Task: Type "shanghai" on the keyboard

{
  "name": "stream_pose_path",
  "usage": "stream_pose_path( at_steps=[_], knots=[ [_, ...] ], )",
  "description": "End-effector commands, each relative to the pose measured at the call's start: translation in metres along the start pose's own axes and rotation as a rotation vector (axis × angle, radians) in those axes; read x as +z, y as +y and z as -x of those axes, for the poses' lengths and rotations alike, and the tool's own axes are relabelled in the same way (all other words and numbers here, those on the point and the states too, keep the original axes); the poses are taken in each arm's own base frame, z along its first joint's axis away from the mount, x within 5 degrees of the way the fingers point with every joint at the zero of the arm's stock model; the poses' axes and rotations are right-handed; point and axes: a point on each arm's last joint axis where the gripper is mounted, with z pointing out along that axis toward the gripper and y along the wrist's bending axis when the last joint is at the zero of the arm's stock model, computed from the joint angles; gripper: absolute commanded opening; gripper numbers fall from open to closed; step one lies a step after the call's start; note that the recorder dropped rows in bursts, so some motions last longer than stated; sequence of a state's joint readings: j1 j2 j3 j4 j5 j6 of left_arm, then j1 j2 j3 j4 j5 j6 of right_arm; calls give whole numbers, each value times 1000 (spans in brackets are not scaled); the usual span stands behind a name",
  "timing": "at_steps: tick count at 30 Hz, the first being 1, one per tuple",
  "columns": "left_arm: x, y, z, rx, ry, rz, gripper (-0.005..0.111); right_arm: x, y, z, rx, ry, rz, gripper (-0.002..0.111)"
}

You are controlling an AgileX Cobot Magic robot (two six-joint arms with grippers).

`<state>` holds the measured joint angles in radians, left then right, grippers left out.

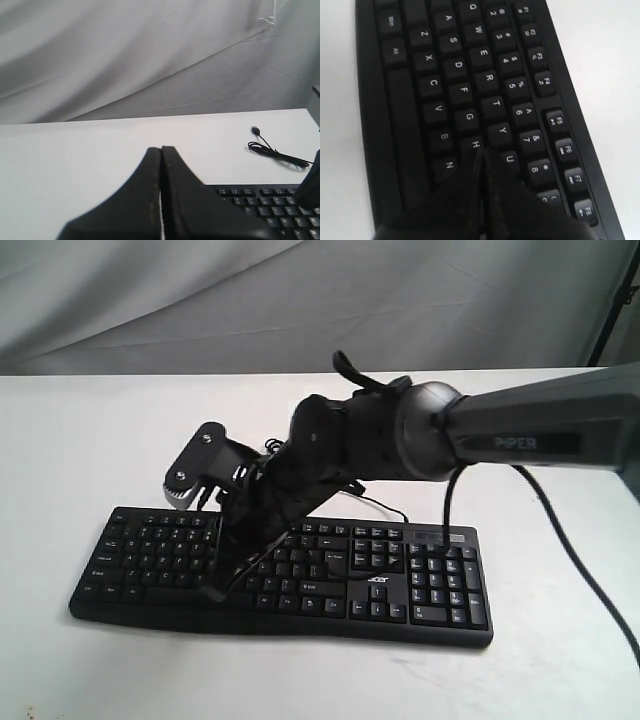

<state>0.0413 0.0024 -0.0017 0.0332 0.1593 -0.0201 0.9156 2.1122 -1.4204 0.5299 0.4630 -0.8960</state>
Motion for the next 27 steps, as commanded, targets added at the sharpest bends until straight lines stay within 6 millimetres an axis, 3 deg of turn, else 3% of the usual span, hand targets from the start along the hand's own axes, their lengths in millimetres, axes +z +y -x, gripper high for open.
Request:
stream_pose_path(
  at_steps=[1, 10, 27],
  knots=[
    [0, 0, 0, -2, -7, -7, 0, -6, -3, -4, 20, -32, -21, 0],
    [0, 0, 0, -2, -7, -7, 0, 14, -3, -7, 15, -71, -5, 0],
    [0, 0, 0, -2, -7, -7, 0, 24, -3, -8, 19, -105, -2, 0]
  ],
)
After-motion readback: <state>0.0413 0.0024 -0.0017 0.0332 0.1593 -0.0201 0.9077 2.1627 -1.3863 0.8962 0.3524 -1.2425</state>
